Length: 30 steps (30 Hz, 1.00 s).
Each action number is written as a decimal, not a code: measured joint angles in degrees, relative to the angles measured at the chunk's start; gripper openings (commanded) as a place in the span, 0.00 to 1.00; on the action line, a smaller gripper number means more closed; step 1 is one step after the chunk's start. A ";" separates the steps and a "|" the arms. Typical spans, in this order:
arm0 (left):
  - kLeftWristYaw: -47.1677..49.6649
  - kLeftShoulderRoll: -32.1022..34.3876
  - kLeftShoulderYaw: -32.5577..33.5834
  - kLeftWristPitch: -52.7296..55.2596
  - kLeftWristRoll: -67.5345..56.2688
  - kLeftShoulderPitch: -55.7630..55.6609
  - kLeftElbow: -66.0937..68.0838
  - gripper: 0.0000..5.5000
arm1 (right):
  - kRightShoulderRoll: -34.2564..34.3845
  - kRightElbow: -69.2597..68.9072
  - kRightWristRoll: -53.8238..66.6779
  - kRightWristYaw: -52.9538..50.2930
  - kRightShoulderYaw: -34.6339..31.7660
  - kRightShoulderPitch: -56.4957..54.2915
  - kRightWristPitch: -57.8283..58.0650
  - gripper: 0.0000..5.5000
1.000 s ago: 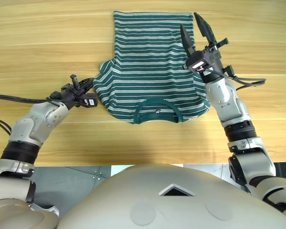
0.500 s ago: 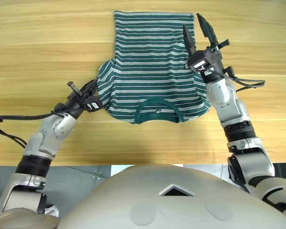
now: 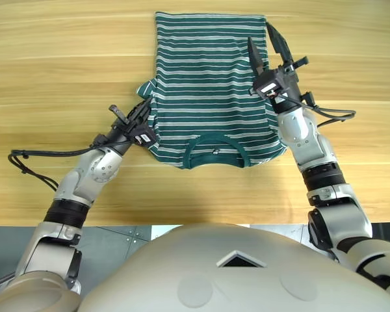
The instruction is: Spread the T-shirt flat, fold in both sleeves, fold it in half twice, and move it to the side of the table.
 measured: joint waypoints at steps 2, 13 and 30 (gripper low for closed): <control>-0.54 -0.67 -1.42 -1.46 -0.04 -0.34 0.11 0.00 | 0.12 0.60 -0.30 -0.11 0.24 -0.05 -0.19 0.33; -6.55 -1.00 -5.16 -6.00 -3.74 -1.70 3.48 0.32 | 1.19 1.76 -0.33 -0.58 0.82 -0.30 -0.58 0.33; -7.28 -1.03 -5.99 -7.36 -8.30 -2.40 8.16 0.73 | -1.33 -2.49 -0.29 -0.54 -1.51 0.12 -0.60 0.33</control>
